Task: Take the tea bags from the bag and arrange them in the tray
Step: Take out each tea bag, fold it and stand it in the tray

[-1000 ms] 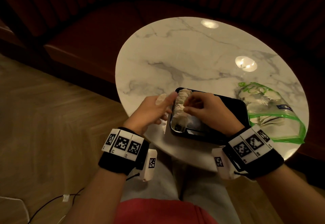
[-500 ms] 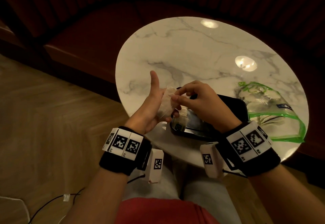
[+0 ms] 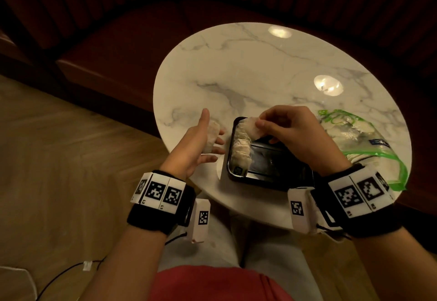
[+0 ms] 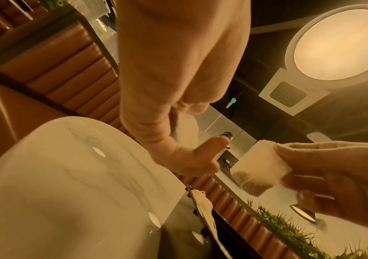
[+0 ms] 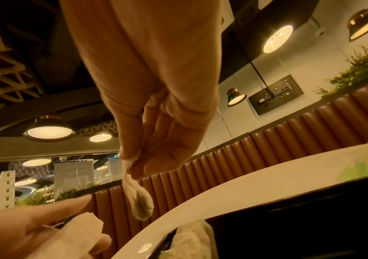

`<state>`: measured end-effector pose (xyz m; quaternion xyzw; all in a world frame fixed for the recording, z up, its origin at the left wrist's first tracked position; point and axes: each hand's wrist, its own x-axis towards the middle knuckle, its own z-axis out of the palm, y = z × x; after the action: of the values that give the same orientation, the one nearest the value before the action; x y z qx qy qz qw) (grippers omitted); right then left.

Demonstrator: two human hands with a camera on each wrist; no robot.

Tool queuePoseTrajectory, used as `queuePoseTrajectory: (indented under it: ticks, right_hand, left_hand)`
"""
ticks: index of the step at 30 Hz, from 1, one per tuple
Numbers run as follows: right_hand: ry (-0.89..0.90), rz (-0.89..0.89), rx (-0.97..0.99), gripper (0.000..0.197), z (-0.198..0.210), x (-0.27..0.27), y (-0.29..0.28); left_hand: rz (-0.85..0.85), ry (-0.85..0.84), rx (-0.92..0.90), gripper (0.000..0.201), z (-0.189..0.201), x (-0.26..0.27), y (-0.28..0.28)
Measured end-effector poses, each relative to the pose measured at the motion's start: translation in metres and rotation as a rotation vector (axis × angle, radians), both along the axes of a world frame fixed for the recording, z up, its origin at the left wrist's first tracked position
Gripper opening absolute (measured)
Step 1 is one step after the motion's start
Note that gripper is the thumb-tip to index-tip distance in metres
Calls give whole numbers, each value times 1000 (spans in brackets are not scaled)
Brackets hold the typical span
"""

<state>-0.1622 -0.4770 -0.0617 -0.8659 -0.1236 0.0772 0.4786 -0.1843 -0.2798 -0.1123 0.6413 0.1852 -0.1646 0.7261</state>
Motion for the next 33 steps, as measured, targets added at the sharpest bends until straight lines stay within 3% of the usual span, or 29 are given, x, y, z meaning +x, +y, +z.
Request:
queuePoseTrajectory:
  ticks: [8,15,19,24,33]
  right_hand:
    - [-52,207,-309,8,-13,-8,-4]
    - [30,393,-542,9,-26,-4,6]
    - [32,271,-560,15,-40,0,11]
    - [58,147,-507,39,-47,-7,7]
    - [37,123,-507,13,-61,-15,11]
  left_hand:
    - [-153,-153,305,15,-14,1,-6]
    - [-238,-129,403,18,-29,1,-9]
    - [-270,-136,449,20,-31,2,-8]
    - [-289,-132,455,20,-34,3,-7]
    - [-286,-116,435,21,-35,3,-9]
